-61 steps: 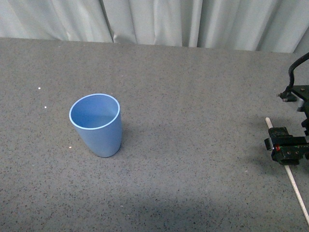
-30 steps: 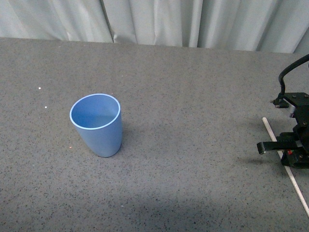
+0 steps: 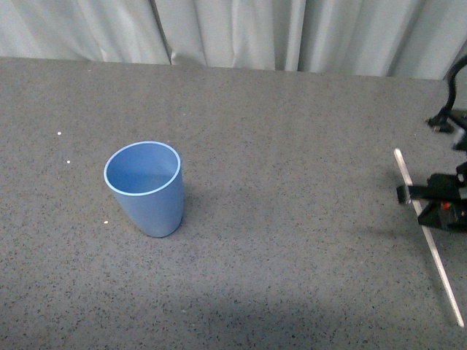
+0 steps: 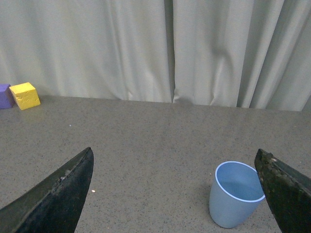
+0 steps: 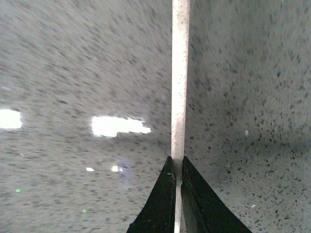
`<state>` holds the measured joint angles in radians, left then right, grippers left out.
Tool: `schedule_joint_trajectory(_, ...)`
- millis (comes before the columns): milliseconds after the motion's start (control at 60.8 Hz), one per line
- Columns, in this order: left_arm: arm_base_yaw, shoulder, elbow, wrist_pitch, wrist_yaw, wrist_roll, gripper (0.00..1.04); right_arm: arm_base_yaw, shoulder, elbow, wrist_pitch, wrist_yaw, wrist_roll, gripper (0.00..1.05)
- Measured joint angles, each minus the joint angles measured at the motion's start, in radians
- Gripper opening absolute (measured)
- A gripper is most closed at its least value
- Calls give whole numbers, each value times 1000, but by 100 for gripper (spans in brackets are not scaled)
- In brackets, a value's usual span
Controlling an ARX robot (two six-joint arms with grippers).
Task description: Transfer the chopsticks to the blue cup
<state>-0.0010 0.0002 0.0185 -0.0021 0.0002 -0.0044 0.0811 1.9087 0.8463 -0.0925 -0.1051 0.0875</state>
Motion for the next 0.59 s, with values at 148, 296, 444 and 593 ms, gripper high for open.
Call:
schedule_joint_trajectory(148, 0, 0, 0, 0, 0, 0, 98, 54, -249, 7, 75, -319, 62, 1)
schedule_joint_trajectory(296, 0, 0, 0, 0, 0, 0, 98, 126, -267, 15, 244, -338, 109, 1)
schedule_joint_trajectory(444, 0, 0, 0, 0, 0, 0, 98, 237, -266, 13, 575, -327, 173, 1)
schedule_joint_trajectory(593, 0, 0, 0, 0, 0, 0, 98, 341, -200, 13, 861, -331, 192, 1)
